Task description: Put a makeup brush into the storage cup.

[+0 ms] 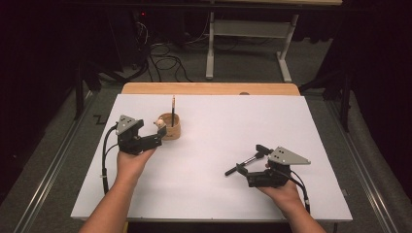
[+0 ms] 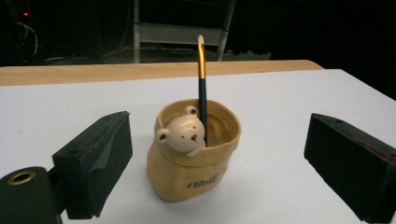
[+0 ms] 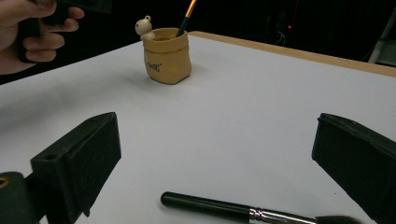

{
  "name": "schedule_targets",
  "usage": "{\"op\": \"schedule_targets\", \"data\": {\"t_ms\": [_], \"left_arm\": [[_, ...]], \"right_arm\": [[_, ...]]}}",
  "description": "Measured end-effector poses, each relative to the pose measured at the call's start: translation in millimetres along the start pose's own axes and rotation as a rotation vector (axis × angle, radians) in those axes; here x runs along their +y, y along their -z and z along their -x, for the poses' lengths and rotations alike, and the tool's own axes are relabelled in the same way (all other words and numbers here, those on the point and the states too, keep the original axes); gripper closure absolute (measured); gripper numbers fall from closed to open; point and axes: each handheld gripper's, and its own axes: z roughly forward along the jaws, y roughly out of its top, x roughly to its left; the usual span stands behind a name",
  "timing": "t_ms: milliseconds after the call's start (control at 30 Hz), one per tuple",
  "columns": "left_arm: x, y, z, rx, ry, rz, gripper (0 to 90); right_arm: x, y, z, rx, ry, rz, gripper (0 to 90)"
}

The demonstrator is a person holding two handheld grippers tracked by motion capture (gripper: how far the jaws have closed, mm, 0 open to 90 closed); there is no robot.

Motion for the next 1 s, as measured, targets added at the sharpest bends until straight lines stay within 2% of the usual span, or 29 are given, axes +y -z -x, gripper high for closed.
{"op": "schedule_targets", "data": {"t_ms": [267,367,500,600,733,1000], "left_arm": [[-10.1,14.3,10.5,-0.013,-0.054,-0.003,0.5],[-17.1,19.8,14.8,-0.026,-0.068,0.004,0.1],[-29.0,25.0,17.5,-0.053,-0.061,-0.009,0.1],[-37.3,27.1,17.3,-0.044,-0.068,-0.011,0.1],[-46.7,29.4,14.1,-0.059,-0.024,-0.01,0.1],[-49.8,27.7,14.1,-0.065,-0.029,-0.012,0.1]], "right_arm": [[0.2,1.0,1.3,-0.003,0.005,0.005,1.9],[0.1,1.8,2.1,-0.006,0.003,0.007,1.9],[-0.4,1.7,2.7,-0.003,-0.002,0.005,1.9],[-0.6,1.3,2.4,-0.01,-0.002,0.002,1.9],[-0.7,0.9,3.5,-0.01,0.002,0.006,1.8],[-1.3,0.2,4.0,-0.019,-0.004,-0.009,1.9]]}}
